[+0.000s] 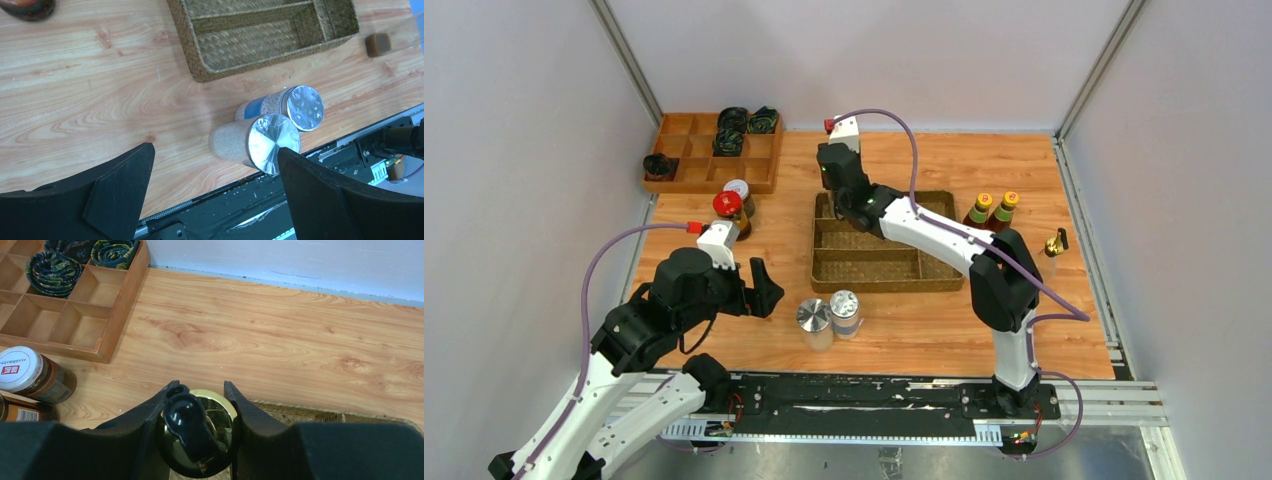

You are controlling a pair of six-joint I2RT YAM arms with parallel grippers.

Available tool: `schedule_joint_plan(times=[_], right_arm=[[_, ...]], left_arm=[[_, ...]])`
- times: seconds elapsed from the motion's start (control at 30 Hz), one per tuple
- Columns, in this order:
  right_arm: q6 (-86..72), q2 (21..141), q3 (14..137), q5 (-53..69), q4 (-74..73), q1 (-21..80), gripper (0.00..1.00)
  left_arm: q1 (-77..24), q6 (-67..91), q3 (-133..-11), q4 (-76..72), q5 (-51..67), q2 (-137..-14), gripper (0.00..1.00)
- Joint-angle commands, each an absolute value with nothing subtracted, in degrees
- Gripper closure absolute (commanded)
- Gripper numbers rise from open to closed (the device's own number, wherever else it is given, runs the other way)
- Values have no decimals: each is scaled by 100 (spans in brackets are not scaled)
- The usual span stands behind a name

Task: Organize the condiment bottles
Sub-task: Place the bottle in the storage box.

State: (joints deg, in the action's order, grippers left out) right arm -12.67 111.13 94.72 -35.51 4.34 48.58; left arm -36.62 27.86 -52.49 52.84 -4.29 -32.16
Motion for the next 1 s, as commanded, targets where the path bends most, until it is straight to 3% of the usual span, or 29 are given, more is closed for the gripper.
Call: schedule_joint_plan(times=[0.0, 0.27, 0.3, 0.37, 0.4, 0.53, 0.73, 0.97], right_arm=[[-1297, 11342, 9747, -3526, 587, 4804, 75], [-1304, 11523, 9867, -3513, 484, 4808, 70], [-1318, 11515, 9855, -3501, 469, 4808, 65], [-1363, 11472, 9802, -3484, 451, 4807, 42], [-1369, 11444, 9762, -3469, 449, 4814, 35], [-1399, 11316, 9633, -3423, 440, 4817, 19], [-1339, 11011, 9386, -3446, 417, 4921, 9], [-958, 10012, 9162, -3689, -137, 5314, 5]], left_arm=[[-3700, 2794, -5168, 5247, -453, -3215, 0], [-3701, 2777, -5174, 5247, -413, -3212, 0], [-3700, 2777, -5172, 5247, -413, -3203, 0], [-3700, 2790, -5168, 5247, -405, -3181, 0], [-3700, 2805, -5160, 5247, -397, -3166, 0], [-3701, 2821, -5150, 5247, -417, -3134, 0], [-3701, 2795, -5247, 5256, -507, -3143, 0], [-3700, 2812, -5374, 5256, -574, -3155, 0]])
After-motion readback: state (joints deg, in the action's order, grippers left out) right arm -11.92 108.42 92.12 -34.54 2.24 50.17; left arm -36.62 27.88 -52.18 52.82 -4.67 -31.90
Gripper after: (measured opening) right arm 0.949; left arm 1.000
